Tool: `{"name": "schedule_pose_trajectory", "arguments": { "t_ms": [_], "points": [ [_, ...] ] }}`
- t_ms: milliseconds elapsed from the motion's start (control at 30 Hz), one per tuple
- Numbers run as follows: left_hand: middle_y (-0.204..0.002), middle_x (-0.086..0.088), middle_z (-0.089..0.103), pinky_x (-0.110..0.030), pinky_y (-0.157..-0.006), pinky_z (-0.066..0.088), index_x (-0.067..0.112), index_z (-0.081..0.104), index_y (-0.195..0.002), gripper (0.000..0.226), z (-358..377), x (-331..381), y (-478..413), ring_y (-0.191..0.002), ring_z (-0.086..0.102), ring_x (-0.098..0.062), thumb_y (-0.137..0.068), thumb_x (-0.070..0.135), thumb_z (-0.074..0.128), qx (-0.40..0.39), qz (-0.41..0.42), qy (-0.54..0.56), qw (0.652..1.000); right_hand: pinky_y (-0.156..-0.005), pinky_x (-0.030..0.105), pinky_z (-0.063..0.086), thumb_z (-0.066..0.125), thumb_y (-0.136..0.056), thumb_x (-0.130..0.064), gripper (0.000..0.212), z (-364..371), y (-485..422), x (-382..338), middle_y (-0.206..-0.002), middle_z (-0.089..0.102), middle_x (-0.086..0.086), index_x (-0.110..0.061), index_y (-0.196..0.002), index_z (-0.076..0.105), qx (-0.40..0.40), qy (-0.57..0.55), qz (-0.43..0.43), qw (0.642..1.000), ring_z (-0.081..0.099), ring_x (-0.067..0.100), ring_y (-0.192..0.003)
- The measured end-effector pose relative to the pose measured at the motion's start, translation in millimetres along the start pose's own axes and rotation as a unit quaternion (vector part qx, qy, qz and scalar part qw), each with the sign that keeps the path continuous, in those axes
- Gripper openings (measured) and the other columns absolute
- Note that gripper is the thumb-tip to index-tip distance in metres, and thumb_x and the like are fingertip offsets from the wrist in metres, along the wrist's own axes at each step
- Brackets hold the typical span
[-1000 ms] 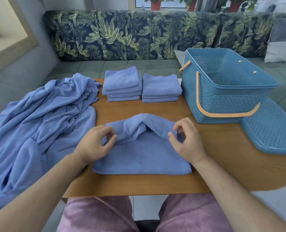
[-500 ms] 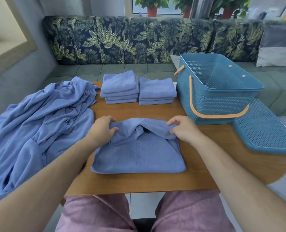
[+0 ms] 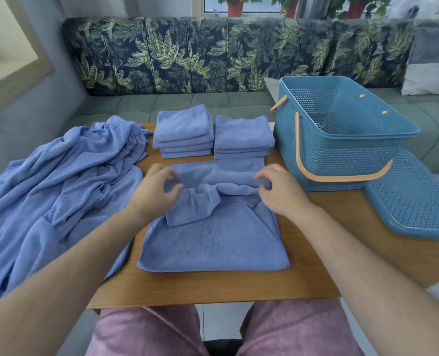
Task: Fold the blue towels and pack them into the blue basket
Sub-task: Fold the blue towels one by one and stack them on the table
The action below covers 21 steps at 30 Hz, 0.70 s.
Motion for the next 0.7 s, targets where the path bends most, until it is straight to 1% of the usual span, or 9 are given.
{"name": "schedule_pose_trajectory", "arguments": {
  "t_ms": [33, 100, 167, 233, 267, 333, 433, 600, 700],
  "points": [
    [-0.106, 0.008, 0.056, -0.038, -0.093, 0.049, 0.024, 0.064, -0.103, 0.028, 7, -4, 8, -0.099, 0.055, -0.010, -0.086, 0.047, 0.063, -0.046, 0.014, -0.019, 0.999, -0.096, 0.033, 0.047, 0.063, -0.079, -0.007, 0.028, 6, 6, 3, -0.117, 0.059, -0.001, -0.018, -0.105, 0.071, -0.037, -0.004, -0.005, 0.999, 0.061, 0.021, -0.110],
    [-0.119, 0.013, 0.056, -0.036, -0.098, 0.046, 0.033, 0.061, -0.110, 0.045, 18, -11, 23, -0.111, 0.053, -0.008, -0.082, 0.069, 0.056, -0.127, 0.028, -0.062, 0.990, -0.096, 0.034, 0.048, 0.069, -0.074, -0.017, 0.034, 16, 15, 7, -0.115, 0.064, -0.001, -0.018, -0.107, 0.072, -0.092, 0.005, -0.014, 0.996, 0.062, 0.021, -0.110],
    [-0.135, 0.015, 0.050, -0.037, -0.103, 0.043, 0.037, 0.055, -0.121, 0.053, 22, -13, 33, -0.122, 0.050, -0.010, -0.082, 0.073, 0.058, -0.134, 0.036, -0.085, 0.987, -0.098, 0.035, 0.047, 0.067, -0.072, -0.034, 0.045, 19, 21, 7, -0.119, 0.066, -0.001, -0.019, -0.114, 0.072, -0.100, 0.028, -0.018, 0.994, 0.061, 0.021, -0.113],
    [-0.134, 0.015, 0.051, -0.036, -0.101, 0.045, 0.039, 0.053, -0.125, 0.052, 19, -9, 38, -0.121, 0.053, -0.011, -0.083, 0.069, 0.061, -0.108, 0.050, -0.082, 0.990, -0.097, 0.037, 0.049, 0.057, -0.074, -0.051, 0.052, 18, 25, 6, -0.121, 0.065, -0.007, -0.026, -0.118, 0.069, -0.089, 0.052, -0.019, 0.995, 0.060, 0.018, -0.115],
    [-0.132, 0.016, 0.052, -0.036, -0.100, 0.046, 0.041, 0.052, -0.124, 0.052, 17, -6, 40, -0.119, 0.054, -0.011, -0.082, 0.069, 0.062, -0.106, 0.061, -0.080, 0.989, -0.094, 0.037, 0.050, 0.054, -0.076, -0.055, 0.051, 17, 28, 6, -0.121, 0.064, -0.010, -0.030, -0.119, 0.066, -0.084, 0.064, -0.026, 0.994, 0.060, 0.016, -0.113],
    [-0.134, 0.016, 0.051, -0.032, -0.102, 0.043, 0.041, 0.051, -0.117, 0.049, 13, -3, 46, -0.127, 0.049, -0.009, -0.079, 0.070, 0.065, -0.129, 0.086, -0.071, 0.985, -0.087, 0.037, 0.051, 0.059, -0.083, -0.051, 0.039, 17, 38, 7, -0.119, 0.062, -0.013, -0.035, -0.118, 0.062, -0.068, 0.082, -0.052, 0.993, 0.061, 0.015, -0.107],
    [-0.146, 0.012, 0.046, -0.024, -0.105, 0.033, 0.035, 0.054, -0.101, 0.033, 8, -3, 58, -0.141, 0.035, -0.005, -0.082, 0.057, 0.071, -0.148, 0.100, -0.059, 0.982, -0.081, 0.036, 0.050, 0.061, -0.091, -0.047, 0.022, 20, 48, 8, -0.119, 0.061, -0.011, -0.037, -0.110, 0.062, -0.052, 0.130, -0.078, 0.987, 0.063, 0.018, -0.102],
    [-0.141, 0.006, 0.054, -0.023, -0.100, 0.037, 0.029, 0.057, -0.091, 0.010, 7, 1, 68, -0.141, 0.038, -0.005, -0.093, 0.035, 0.065, -0.137, 0.096, -0.067, 0.984, -0.070, 0.032, 0.042, 0.052, -0.099, -0.039, 0.015, 24, 52, -3, -0.108, 0.059, -0.005, -0.030, -0.103, 0.064, -0.046, 0.174, -0.081, 0.980, 0.061, 0.022, -0.096],
    [-0.142, 0.004, 0.054, -0.014, -0.094, 0.033, 0.026, 0.056, -0.090, 0.009, 5, 4, 76, -0.142, 0.035, -0.003, -0.096, 0.030, 0.061, -0.156, 0.092, -0.070, 0.981, -0.068, 0.033, 0.040, 0.050, -0.099, -0.030, 0.011, 25, 61, -3, -0.112, 0.055, -0.005, -0.025, -0.096, 0.059, -0.052, 0.165, -0.087, 0.981, 0.060, 0.024, -0.096]
  ]
}}
Point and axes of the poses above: each hand's wrist, its own y-axis away from the middle knuckle, its own z-axis out of the palm, x = y × z, the point moved 3 cm from there along -y, towards the middle knuckle
